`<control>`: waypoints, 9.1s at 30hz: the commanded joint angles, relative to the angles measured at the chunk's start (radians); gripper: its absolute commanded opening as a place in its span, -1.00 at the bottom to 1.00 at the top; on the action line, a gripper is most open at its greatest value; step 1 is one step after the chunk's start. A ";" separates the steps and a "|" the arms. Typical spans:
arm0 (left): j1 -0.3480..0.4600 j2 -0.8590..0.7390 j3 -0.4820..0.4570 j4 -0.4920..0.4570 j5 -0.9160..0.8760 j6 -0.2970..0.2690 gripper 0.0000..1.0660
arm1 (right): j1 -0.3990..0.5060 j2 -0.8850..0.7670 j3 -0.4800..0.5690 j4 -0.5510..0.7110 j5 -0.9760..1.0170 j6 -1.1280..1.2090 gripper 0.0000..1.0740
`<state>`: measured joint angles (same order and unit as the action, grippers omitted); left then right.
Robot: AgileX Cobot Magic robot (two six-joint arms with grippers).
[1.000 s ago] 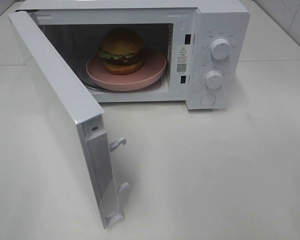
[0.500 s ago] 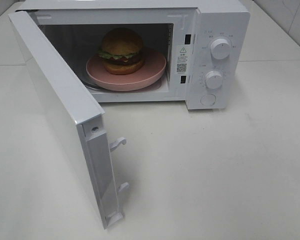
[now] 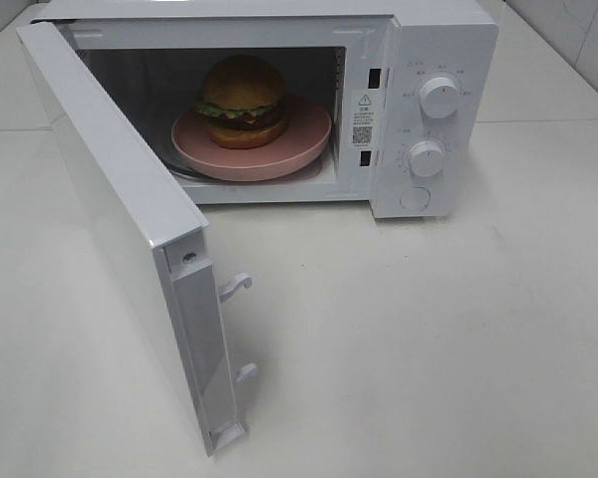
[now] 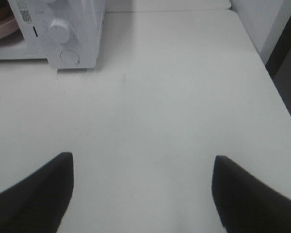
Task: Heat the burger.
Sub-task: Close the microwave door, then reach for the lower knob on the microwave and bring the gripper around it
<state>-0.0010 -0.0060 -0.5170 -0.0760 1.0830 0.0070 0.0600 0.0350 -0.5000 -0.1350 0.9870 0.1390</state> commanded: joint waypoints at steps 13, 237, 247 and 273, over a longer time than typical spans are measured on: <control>-0.005 -0.015 0.000 -0.006 -0.014 -0.007 0.88 | -0.036 -0.065 0.009 0.006 -0.026 0.018 0.41; -0.545 2.029 -0.607 0.682 -1.769 -0.684 -1.00 | -0.036 -0.065 0.009 0.005 -0.026 0.017 0.41; -0.545 1.824 -0.426 0.681 -1.572 -0.684 -1.00 | -0.036 -0.065 0.009 0.005 -0.026 0.017 0.41; -0.545 1.333 -0.265 0.429 -0.485 -0.624 0.92 | -0.036 -0.065 0.009 0.005 -0.026 0.016 0.41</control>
<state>-0.5440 1.3400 -0.7850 0.3830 0.5540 -0.6580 0.0300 -0.0050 -0.4930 -0.1340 0.9690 0.1540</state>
